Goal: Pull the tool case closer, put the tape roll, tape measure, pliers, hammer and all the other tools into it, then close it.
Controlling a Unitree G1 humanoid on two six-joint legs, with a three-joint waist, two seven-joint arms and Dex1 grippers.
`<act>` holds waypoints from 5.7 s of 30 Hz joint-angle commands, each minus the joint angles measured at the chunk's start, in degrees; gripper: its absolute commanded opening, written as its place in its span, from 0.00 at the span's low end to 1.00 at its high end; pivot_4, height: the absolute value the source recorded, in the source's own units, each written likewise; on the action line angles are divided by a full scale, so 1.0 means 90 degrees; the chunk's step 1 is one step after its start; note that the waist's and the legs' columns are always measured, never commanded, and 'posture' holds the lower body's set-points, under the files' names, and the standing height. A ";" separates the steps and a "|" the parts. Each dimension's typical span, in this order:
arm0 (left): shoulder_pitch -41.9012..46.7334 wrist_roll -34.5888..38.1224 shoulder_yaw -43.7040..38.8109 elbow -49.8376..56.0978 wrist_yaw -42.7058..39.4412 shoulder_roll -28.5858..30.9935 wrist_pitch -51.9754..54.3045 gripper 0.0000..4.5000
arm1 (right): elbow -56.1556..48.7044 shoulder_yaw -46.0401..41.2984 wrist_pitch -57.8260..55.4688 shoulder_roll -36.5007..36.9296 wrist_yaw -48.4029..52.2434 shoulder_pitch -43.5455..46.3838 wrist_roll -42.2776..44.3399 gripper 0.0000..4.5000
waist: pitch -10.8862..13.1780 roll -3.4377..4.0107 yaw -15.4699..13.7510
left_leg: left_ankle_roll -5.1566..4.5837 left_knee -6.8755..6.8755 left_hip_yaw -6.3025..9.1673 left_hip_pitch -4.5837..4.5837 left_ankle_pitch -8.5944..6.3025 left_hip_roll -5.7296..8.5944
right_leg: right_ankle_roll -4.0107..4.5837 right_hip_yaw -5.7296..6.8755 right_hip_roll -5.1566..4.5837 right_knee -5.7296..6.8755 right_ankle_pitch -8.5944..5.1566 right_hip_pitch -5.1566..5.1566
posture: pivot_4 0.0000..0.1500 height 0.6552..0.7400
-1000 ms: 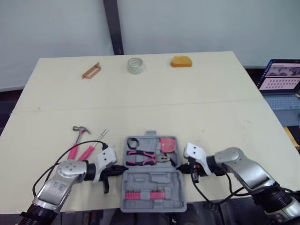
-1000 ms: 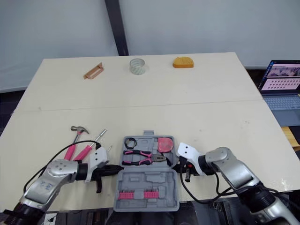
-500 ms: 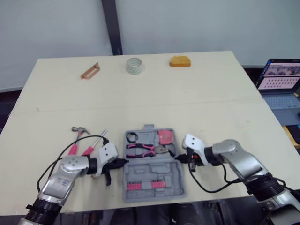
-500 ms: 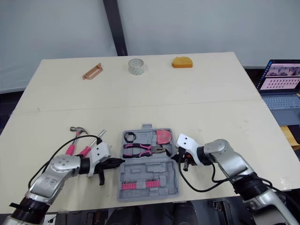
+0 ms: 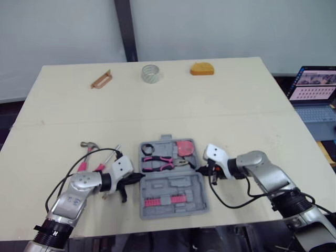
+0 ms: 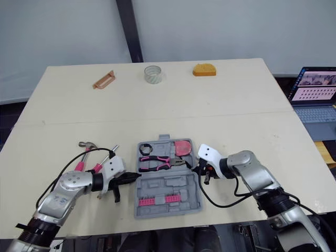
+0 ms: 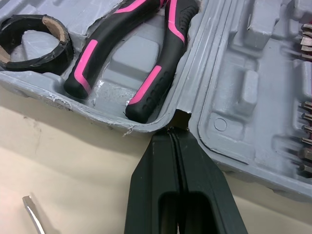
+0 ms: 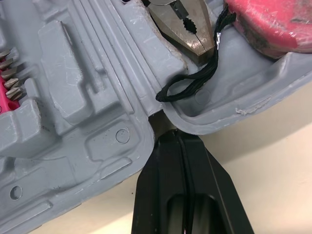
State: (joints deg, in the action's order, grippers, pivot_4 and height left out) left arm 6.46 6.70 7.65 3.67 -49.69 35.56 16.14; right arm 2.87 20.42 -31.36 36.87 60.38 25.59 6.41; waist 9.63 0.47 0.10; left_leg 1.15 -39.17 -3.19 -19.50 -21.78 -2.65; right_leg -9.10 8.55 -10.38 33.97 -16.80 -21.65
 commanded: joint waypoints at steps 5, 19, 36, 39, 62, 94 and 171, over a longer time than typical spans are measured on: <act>0.0127 0.0029 0.0050 0.0099 0.0020 -0.0181 -0.0241 0.00 | -0.0065 -0.0081 0.0096 -0.0168 -0.0067 0.0029 -0.0077 0.00 | 0.0000 0.0000 -0.0001 | 0.0000 0.0000 0.0000 0.0000 0.0000 0.0000 | 0.0000 0.0000 0.0000 0.0000 0.0000 0.0000 | 1.00 1.00; 0.0146 0.0013 0.0033 0.0118 0.0082 -0.0234 -0.0286 0.00 | -0.0308 -0.0092 -0.0039 -0.0134 0.0043 -0.0132 -0.0064 0.00 | 0.0000 0.0000 -0.0005 | 0.0000 0.0000 0.0000 0.0000 0.0000 0.0000 | 0.0000 0.0000 0.0000 0.0000 0.0000 0.0000 | 1.00 1.00; 0.0112 0.0018 0.0073 0.0229 0.0115 -0.0297 -0.0229 0.00 | -0.0630 -0.0113 -0.0262 -0.0111 0.0105 -0.0311 -0.0070 0.00 | 0.0000 0.0000 -0.0012 | 0.0000 0.0000 0.0001 -0.0002 0.0000 0.0000 | 0.0000 0.0001 0.0000 -0.0002 0.0000 0.0000 | 1.00 1.00; 0.0110 0.0016 0.0079 0.0236 0.0118 -0.0303 -0.0219 0.00 | -0.0648 -0.0113 -0.0282 -0.0118 0.0102 -0.0320 -0.0081 0.00 | 0.0000 0.0000 -0.0012 | 0.0000 0.0000 0.0001 -0.0002 0.0000 0.0000 | 0.0000 0.0001 0.0000 -0.0001 0.0000 0.0000 | 1.00 1.00; 0.0139 0.0005 0.0081 0.0240 0.0148 -0.0329 -0.0219 0.00 | -0.0653 -0.0060 -0.0328 -0.0141 0.0114 -0.0320 -0.0104 0.00 | 0.0000 0.0000 -0.0013 | 0.0000 0.0000 0.0001 -0.0002 0.0000 0.0000 | 0.0000 0.0001 0.0000 -0.0002 0.0000 0.0000 | 1.00 1.00; -0.0315 0.0823 -0.1021 0.0959 -0.0137 0.0317 0.0360 0.00 | -0.0716 -0.1262 -0.0078 0.0668 0.0285 -0.0703 0.0625 0.00 | 0.0004 -0.0003 -0.0009 | 0.0000 0.0001 0.0001 -0.0007 0.0000 0.0000 | 0.0000 0.0001 0.0000 -0.0005 0.0000 -0.0001 | 1.00 1.00; -0.2025 0.2232 -0.5423 -0.0375 0.0448 0.1068 0.0253 1.00 | 0.0247 -0.4207 0.0365 0.0846 -0.0584 -0.1058 0.2359 0.99 | 0.0039 -0.0010 -0.0006 | -0.0007 0.0007 0.0211 -0.0085 0.0072 0.0092 | -0.0012 0.0200 -0.0097 -0.0025 0.0009 0.0071 | 1.00 1.00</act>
State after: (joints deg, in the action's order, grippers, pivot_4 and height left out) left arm -11.00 26.73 -37.79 1.61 -45.82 43.96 19.61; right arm 6.01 -15.99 -28.68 43.20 55.36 16.41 27.63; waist 9.98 0.38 0.05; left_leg 1.08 -39.08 -1.36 -20.25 -21.14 -1.82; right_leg -9.21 10.27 -11.24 33.78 -16.72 -21.09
